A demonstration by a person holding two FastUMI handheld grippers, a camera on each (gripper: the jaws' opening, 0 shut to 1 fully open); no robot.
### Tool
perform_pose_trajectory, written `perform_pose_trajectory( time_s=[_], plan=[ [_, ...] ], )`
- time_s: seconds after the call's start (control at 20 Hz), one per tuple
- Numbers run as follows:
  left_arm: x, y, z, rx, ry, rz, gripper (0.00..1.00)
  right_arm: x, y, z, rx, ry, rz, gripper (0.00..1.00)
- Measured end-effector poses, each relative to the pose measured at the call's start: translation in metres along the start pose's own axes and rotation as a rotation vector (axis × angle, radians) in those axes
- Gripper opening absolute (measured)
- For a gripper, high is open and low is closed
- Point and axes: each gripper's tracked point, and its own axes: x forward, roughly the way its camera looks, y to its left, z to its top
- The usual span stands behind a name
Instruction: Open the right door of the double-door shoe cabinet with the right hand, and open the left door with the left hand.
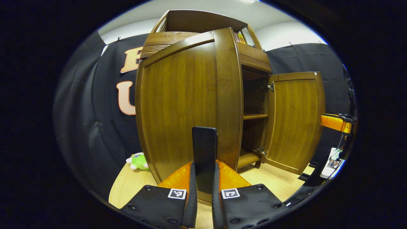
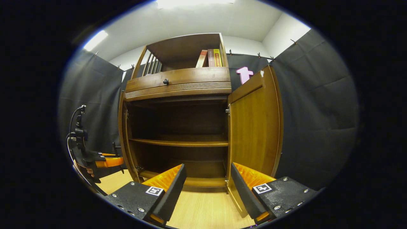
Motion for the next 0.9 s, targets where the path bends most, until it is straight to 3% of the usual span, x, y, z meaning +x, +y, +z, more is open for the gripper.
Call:
perform_pose_trajectory(
  time_s=[0.05, 0.1, 0.15, 0.3, 0.35, 0.4, 0.85, 0.9],
  plan=[
    [-0.003, 0.002, -0.002, -0.001, 0.003, 0.002, 0.27, 0.001, 0.003, 0.000, 0.000, 0.002, 0.005, 0.87],
    [-0.005, 0.004, -0.002, 0.004, 0.001, 0.003, 0.26, 0.002, 0.005, -0.001, 0.000, 0.003, 0.008, 0.98],
    [-0.007, 0.006, -0.003, 0.011, -0.001, 0.005, 0.26, 0.003, 0.007, -0.002, -0.001, 0.005, 0.012, 0.87],
    [-0.019, 0.016, -0.004, 0.024, -0.010, 0.024, 0.26, 0.007, 0.013, -0.004, 0.001, 0.011, 0.021, 0.87],
    [-0.022, 0.020, -0.003, 0.024, -0.011, 0.032, 0.26, 0.008, 0.015, -0.004, 0.002, 0.013, 0.025, 0.98],
    [-0.027, 0.024, -0.004, 0.025, -0.010, 0.039, 0.26, 0.010, 0.018, -0.005, 0.003, 0.014, 0.027, 0.87],
    [-0.064, 0.058, -0.010, 0.039, -0.008, 0.137, 0.25, 0.022, 0.042, -0.007, 0.003, 0.021, 0.065, 0.87],
    [-0.067, 0.063, -0.011, 0.054, -0.002, 0.146, 0.18, 0.023, 0.047, -0.007, 0.004, 0.020, 0.071, 0.87]
  ],
)
